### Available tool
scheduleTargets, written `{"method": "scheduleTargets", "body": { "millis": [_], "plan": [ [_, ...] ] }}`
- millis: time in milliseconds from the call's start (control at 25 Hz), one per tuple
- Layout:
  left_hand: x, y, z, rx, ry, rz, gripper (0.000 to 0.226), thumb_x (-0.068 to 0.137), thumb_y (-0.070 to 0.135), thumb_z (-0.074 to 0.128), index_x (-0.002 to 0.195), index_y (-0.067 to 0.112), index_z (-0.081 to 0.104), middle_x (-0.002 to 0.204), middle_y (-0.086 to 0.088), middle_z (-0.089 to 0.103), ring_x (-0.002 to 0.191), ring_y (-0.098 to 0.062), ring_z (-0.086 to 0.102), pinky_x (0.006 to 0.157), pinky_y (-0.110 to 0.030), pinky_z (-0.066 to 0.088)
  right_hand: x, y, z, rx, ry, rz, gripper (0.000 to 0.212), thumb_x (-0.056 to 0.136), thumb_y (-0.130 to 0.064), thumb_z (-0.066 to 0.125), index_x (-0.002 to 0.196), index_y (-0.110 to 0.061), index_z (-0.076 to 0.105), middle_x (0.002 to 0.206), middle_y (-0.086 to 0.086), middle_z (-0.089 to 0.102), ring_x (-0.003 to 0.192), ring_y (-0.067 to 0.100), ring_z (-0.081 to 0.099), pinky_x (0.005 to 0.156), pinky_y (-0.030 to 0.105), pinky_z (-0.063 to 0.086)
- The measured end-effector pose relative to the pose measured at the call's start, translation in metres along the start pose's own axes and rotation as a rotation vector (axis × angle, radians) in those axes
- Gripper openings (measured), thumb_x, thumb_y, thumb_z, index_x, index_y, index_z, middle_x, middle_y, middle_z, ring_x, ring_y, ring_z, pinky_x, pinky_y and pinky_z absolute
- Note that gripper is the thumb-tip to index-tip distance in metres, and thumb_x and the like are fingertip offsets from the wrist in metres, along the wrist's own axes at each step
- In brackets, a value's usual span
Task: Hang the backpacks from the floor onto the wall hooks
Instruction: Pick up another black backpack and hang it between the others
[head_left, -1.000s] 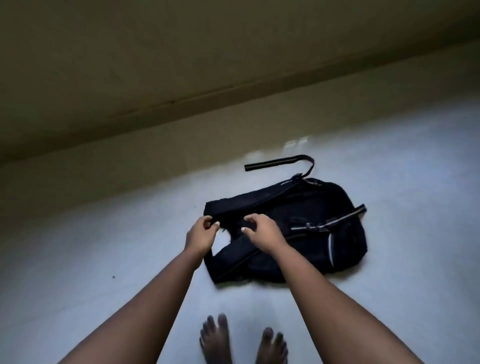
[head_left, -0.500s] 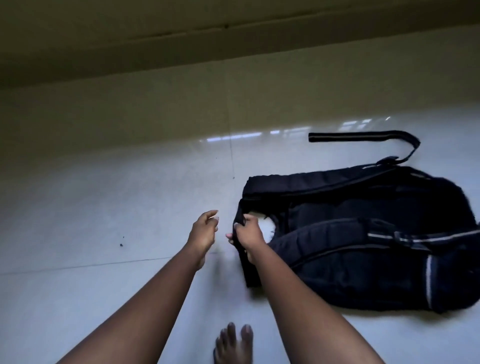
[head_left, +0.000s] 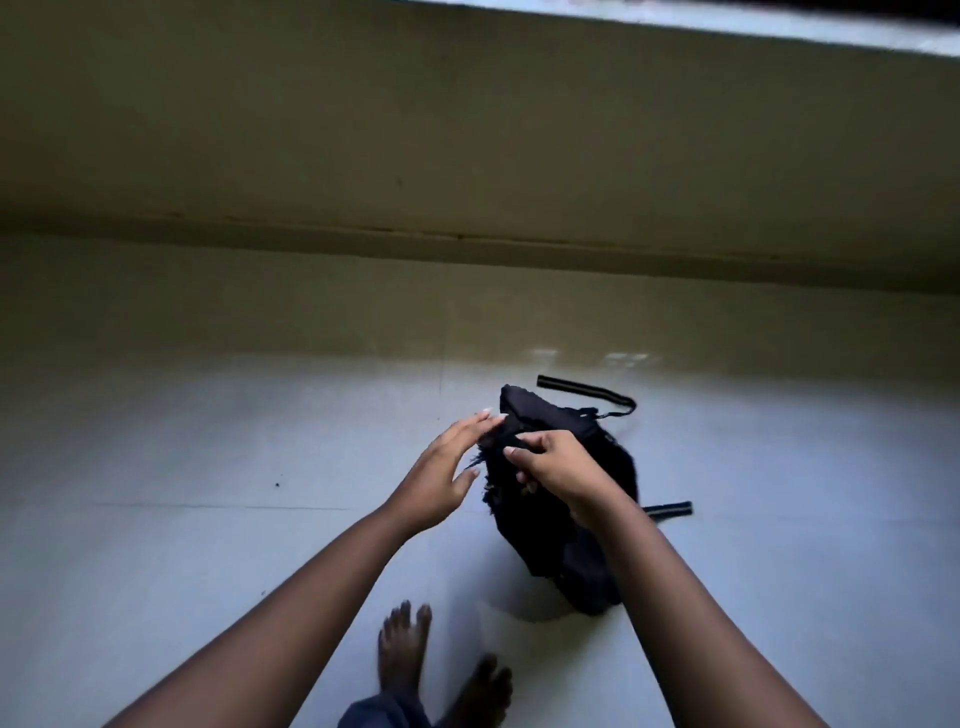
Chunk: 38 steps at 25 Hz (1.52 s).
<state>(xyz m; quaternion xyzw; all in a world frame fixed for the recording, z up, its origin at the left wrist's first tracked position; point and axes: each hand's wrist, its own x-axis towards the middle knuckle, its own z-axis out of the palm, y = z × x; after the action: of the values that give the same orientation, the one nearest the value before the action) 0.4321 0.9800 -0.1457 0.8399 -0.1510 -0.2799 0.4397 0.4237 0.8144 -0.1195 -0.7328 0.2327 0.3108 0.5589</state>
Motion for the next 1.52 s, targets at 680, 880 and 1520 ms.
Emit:
{"method": "scheduleTargets", "body": {
  "millis": [680, 880, 1520],
  "plan": [
    [-0.193, 0.226, -0.249, 0.285, 0.478, 0.213, 0.032, 0.082, 0.029, 0.039, 0.086, 0.011, 0.065, 0.073, -0.002, 0.059, 0.071, -0.003, 0.051, 0.061, -0.015, 0.039, -0.236, -0.271, 0.043, -0.381, -0.026, -0.777, 0.018, 0.079, -0.016, 0.071, 0.095, -0.014, 0.063, 0.078, -0.003, 0.063, 0.069, 0.012, 0.058, 0.069, 0.028, 0.048],
    [-0.253, 0.247, -0.371, 0.284, 0.802, 0.085, 0.016, 0.091, 0.014, 0.049, 0.086, 0.022, 0.062, 0.058, 0.012, 0.052, 0.053, 0.003, 0.048, 0.054, -0.019, 0.034, -0.244, -0.393, 0.098, -0.398, 0.065, -1.048, 0.009, 0.083, -0.021, 0.065, 0.087, -0.016, 0.071, 0.065, 0.000, 0.065, 0.060, 0.015, 0.060, 0.068, 0.035, 0.053],
    [-0.308, 0.322, -0.778, 0.191, 1.305, 0.197, 0.039, 0.097, 0.036, 0.040, 0.082, 0.008, 0.063, 0.060, 0.001, 0.051, 0.056, -0.008, 0.049, 0.057, -0.023, 0.037, -0.278, -0.789, 0.285, -0.133, 0.059, -1.595, 0.023, 0.077, -0.039, 0.072, 0.098, -0.031, 0.074, 0.087, 0.000, 0.072, 0.071, 0.007, 0.066, 0.071, 0.027, 0.056]
  ]
}}
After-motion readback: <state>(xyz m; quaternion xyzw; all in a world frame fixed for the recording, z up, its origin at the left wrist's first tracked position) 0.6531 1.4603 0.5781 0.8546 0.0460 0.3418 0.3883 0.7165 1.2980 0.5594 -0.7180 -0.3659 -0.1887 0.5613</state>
